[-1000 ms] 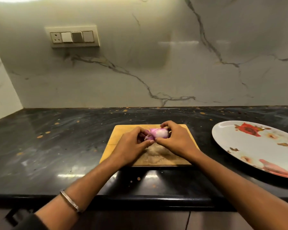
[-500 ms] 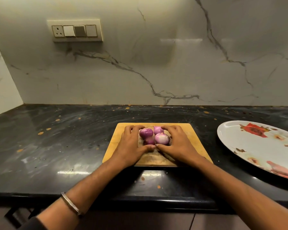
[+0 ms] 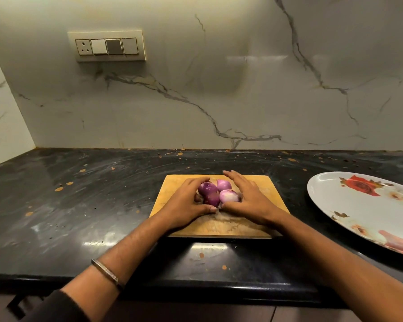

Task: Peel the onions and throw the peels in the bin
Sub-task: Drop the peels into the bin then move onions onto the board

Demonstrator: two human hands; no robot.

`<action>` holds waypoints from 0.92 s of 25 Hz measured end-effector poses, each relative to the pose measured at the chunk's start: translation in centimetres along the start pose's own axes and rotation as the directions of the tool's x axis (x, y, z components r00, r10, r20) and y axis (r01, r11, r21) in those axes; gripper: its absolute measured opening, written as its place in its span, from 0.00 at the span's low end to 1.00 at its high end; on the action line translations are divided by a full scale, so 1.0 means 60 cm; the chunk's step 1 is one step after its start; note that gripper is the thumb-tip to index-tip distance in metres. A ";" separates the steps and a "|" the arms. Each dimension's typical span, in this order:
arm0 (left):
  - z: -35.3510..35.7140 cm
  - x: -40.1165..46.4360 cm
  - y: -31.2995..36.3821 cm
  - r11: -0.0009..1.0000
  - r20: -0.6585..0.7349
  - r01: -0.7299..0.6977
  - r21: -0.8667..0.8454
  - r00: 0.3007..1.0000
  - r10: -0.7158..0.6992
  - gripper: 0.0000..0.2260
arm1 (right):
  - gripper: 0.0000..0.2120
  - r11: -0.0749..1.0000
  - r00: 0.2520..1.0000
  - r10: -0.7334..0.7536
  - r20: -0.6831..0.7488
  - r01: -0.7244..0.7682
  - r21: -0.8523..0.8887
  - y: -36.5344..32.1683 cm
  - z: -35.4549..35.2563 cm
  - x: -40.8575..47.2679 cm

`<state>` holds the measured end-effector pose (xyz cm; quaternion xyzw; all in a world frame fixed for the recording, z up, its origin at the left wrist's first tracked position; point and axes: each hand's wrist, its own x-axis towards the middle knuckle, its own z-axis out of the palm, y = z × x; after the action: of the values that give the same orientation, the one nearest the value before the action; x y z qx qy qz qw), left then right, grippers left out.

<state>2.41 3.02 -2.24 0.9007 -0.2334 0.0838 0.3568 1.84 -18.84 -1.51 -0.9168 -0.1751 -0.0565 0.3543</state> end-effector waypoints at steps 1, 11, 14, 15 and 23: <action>0.000 0.000 -0.001 1.000 0.009 0.003 -0.007 1.000 -0.003 0.36 | 0.40 1.000 0.999 0.011 0.047 -0.011 -0.004 0.000 -0.003 0.002; 0.007 0.026 0.005 0.998 0.046 0.020 -0.056 0.999 -0.017 0.34 | 0.34 0.999 0.999 0.045 -0.028 -0.045 0.019 0.009 0.015 0.009; 0.008 0.028 0.002 1.000 0.059 0.006 -0.009 0.998 -0.006 0.38 | 0.37 0.999 0.999 0.047 -0.022 -0.047 0.001 0.010 0.016 0.011; 0.007 0.028 0.002 1.000 0.058 0.002 0.007 0.998 -0.002 0.39 | 0.38 0.999 0.999 0.053 -0.013 -0.053 0.001 0.007 0.015 0.011; -0.002 0.031 0.005 0.997 0.083 -0.006 0.070 0.997 0.000 0.43 | 0.41 0.995 1.000 0.010 0.016 -0.008 -0.100 -0.002 0.001 0.008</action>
<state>3.92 2.25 -1.41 0.9151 -0.2461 0.0549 0.3146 2.26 -18.62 -1.36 -0.9346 -0.1709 -0.0562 0.3069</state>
